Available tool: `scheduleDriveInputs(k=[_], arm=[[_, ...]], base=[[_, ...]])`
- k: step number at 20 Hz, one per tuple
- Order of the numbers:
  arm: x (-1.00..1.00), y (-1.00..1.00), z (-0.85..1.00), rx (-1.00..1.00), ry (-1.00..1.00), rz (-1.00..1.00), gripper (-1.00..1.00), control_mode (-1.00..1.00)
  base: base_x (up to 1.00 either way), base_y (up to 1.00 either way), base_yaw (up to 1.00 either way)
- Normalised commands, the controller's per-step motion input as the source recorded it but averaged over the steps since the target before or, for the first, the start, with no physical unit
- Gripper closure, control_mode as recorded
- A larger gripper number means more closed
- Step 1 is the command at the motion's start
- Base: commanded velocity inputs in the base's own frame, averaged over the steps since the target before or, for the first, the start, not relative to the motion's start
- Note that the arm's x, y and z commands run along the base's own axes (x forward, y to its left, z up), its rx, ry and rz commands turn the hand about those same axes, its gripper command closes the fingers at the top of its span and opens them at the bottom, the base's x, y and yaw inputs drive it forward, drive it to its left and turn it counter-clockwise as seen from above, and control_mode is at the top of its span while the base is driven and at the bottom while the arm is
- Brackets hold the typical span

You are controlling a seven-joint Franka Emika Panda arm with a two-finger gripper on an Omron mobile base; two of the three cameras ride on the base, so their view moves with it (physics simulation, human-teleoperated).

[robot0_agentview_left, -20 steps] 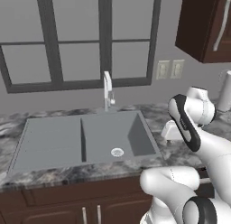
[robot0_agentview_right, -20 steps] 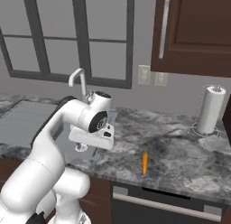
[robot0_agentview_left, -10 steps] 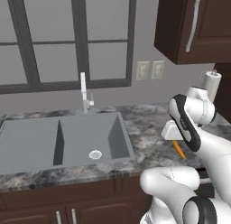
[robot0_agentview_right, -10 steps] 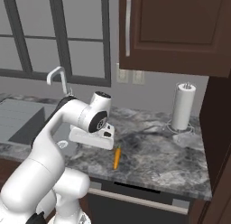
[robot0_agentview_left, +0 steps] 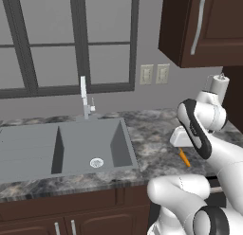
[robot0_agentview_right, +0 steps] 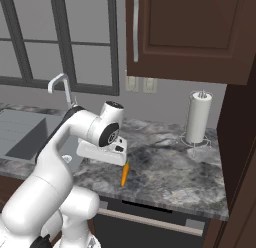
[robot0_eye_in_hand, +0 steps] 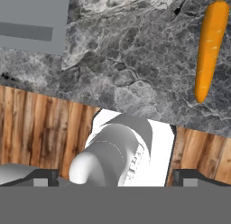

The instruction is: Place the two vegetables and bowl onto the tray for setting up a vegetable dip station.

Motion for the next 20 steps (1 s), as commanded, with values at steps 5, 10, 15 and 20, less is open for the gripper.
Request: scheduleDriveInputs(k=[5, 10, 15, 20], arm=[[0.0, 0.0, 0.0, 0.0, 0.0, 0.0, -1.0, 1.0], [0.14, 0.0, 0.0, -0.04, 0.0, 0.0, -1.0, -1.0], [0.3, -0.01, 0.0, -0.22, 0.0, -0.03, -1.0, -1.0], [0.28, -0.01, -0.08, -0.29, -0.06, -0.01, -1.0, -1.0]], base=[[0.0, 0.0, 0.0], [0.0, 0.0, 0.0], [0.0, 0.0, 0.0], [0.0, 0.0, 0.0]])
